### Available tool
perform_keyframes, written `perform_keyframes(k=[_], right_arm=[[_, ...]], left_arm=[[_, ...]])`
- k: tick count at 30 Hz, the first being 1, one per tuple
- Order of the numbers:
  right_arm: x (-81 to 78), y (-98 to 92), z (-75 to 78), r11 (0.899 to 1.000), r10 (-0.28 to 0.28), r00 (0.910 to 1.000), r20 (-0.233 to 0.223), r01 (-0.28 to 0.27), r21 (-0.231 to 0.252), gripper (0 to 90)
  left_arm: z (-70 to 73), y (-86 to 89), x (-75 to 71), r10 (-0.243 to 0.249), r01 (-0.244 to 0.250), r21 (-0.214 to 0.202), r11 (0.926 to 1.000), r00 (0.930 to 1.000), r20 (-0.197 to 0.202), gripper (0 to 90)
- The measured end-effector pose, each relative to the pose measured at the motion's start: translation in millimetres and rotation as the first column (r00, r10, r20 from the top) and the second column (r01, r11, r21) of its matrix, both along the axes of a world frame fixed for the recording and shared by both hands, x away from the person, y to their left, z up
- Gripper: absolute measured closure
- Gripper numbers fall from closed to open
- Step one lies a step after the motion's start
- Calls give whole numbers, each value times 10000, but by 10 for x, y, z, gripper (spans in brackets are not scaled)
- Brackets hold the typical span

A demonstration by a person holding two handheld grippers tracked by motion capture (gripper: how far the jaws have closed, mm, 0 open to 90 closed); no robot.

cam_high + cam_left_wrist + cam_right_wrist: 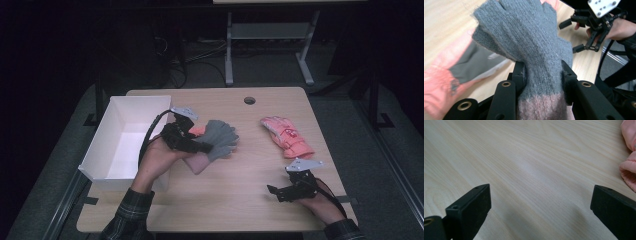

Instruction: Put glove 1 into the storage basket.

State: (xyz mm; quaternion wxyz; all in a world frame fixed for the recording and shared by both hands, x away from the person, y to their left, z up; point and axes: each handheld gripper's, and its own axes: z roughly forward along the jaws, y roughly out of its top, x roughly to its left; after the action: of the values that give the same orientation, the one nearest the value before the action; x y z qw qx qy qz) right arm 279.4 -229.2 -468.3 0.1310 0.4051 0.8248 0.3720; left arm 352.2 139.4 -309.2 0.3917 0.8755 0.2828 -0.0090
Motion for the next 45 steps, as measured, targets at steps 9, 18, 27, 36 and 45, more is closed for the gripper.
perform_keyframes(k=[9,18,27,36,45], right_arm=[[-1,-12,2,10000,-48,10000,9,48,10,28],[37,19,35,9999,14,10000,47,-15,140,28],[36,48,71,9986,440,9987,245,-447,276,28],[30,39,86,9974,584,9979,288,-596,402,28],[41,48,79,9973,617,9977,269,-627,374,28]], left_arm=[[184,242,65,747,-744,-115,9972,9964,390,654],[305,428,92,1233,-1244,175,9921,9909,540,653],[404,813,82,2251,-2270,174,9738,9716,733,654],[420,1204,121,3235,-3270,267,9447,9421,886,654],[249,1482,253,4135,-4215,796,9033,9050,1001,653]])
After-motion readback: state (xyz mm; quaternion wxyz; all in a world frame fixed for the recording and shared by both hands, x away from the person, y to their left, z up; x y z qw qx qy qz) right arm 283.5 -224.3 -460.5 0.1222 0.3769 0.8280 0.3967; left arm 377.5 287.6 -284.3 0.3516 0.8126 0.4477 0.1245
